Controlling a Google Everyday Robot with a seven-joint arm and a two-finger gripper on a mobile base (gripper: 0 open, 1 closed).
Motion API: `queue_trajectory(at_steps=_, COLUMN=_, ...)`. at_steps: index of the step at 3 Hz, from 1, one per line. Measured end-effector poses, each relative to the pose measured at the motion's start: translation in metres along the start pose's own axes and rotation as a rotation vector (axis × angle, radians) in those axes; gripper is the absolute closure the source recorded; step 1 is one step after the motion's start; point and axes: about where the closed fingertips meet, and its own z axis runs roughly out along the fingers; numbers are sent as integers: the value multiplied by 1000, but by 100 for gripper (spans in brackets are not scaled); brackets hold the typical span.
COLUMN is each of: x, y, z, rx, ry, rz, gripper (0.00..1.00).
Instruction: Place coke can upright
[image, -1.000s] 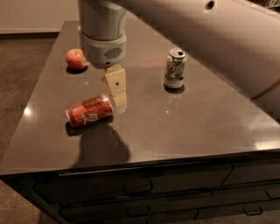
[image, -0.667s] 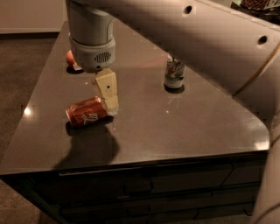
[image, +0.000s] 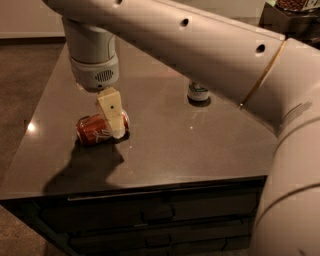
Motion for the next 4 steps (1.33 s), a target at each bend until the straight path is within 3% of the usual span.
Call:
queue_trajectory(at_steps=2, x=-17, y=14, z=27, rx=-22, ry=29, rz=54, gripper=0)
queue_trajectory(at_steps=3, x=-20, y=14, z=34, rx=-39, ry=36, rz=75, gripper=18)
queue_trajectory(at_steps=4, x=-28, y=12, z=34, rx=-52, ry=26, rz=73, gripper=48)
